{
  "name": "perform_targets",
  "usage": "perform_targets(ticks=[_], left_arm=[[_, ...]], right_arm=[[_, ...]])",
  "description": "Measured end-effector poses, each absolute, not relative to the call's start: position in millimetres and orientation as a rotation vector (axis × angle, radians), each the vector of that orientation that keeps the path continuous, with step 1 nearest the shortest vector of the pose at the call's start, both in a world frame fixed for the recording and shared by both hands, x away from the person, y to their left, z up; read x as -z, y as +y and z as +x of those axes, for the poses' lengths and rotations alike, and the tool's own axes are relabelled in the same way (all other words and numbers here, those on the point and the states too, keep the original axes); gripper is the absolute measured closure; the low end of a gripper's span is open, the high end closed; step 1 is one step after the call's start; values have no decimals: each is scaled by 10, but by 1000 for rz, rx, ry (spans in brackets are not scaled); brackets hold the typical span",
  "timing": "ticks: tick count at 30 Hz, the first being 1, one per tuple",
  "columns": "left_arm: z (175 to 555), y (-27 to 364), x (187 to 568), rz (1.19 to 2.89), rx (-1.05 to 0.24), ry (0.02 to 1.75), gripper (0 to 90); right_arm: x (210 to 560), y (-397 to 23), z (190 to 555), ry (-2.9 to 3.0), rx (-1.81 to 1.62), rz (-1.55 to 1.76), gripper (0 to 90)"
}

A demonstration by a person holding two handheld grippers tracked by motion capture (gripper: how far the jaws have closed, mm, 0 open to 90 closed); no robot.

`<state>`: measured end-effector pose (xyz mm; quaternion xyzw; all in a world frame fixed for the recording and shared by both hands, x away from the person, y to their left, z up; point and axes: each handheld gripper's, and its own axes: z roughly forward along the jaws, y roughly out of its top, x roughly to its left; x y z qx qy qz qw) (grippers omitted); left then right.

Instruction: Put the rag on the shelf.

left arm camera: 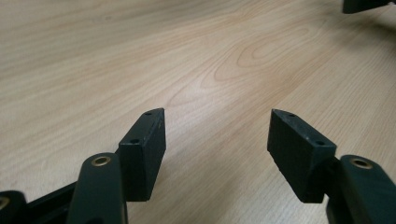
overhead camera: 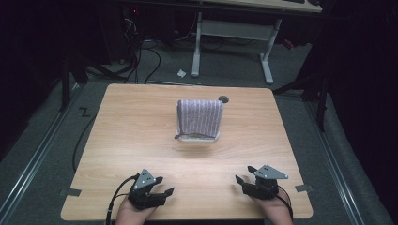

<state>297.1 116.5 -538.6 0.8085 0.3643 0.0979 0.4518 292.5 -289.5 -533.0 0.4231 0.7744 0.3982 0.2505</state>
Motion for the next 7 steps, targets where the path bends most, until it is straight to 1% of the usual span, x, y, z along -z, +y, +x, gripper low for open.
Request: perform_targets(ticks=[3,7], left_arm=[[3018,1167,5374,1972,-252,908,372],[3061,1176,5385,1966,-241,918,356]], right_arm=[[5319,-2939,2921,2073,-1117,1199,372],[5330,-2917,2964,2067,-1101,1174,369]])
